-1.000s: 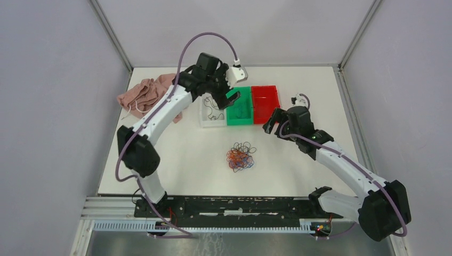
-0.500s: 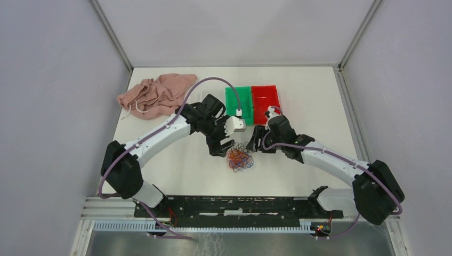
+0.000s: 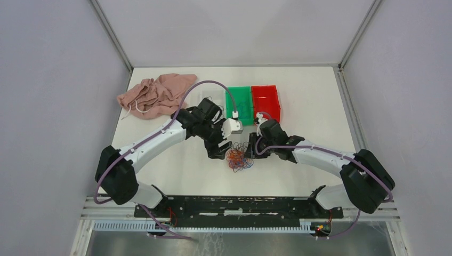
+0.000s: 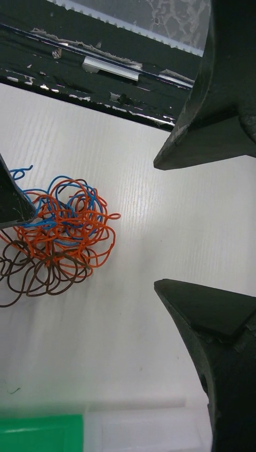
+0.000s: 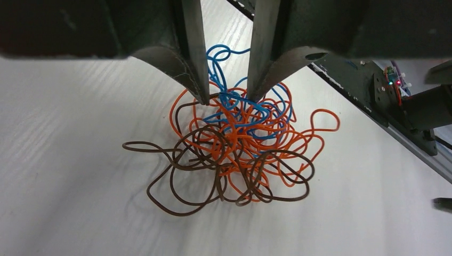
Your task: Untangle the cables
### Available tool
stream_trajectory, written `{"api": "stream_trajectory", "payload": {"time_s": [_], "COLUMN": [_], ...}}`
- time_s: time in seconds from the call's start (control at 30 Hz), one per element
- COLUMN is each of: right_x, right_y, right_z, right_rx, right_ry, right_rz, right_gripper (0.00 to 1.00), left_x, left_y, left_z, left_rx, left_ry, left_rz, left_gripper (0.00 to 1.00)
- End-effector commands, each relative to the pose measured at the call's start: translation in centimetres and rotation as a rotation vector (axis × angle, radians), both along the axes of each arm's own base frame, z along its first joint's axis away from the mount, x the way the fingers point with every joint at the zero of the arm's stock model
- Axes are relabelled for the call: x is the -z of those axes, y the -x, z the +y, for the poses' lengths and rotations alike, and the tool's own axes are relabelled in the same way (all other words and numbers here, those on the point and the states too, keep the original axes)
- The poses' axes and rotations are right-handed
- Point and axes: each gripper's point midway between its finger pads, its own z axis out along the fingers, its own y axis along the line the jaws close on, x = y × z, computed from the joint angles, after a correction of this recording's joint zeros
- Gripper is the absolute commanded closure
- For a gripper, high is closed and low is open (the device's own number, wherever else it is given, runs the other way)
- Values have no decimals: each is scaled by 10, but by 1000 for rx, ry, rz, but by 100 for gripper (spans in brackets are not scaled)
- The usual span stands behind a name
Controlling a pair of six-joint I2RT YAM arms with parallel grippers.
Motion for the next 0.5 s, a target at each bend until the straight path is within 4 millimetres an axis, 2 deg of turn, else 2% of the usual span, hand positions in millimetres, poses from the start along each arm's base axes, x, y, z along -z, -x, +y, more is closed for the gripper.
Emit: {"api": "stream_trajectory", "payload": {"time_s": [0.0, 0.13, 0.23, 0.47], "right_x": [-15, -29, -47, -106], "right_y": [-11, -11, -11, -10], "right_z": [16, 21, 23, 34], "right_rx": [-46, -54, -53, -72], "right_ry": [-43, -84, -125, -263], "right_rz": [-53, -69, -99, -181], "right_gripper": [67, 89, 99, 100], "left_x": [-34, -41, -50, -74], "left_y": [-6, -7, -8, -13], "left_z": [-6, -5, -5, -12], "left_rx": [8, 15, 31, 71], "left_ry": [89, 93, 110, 161], "left_rz": [-82, -113, -146, -225], "left_gripper": [18, 18, 19, 23]}}
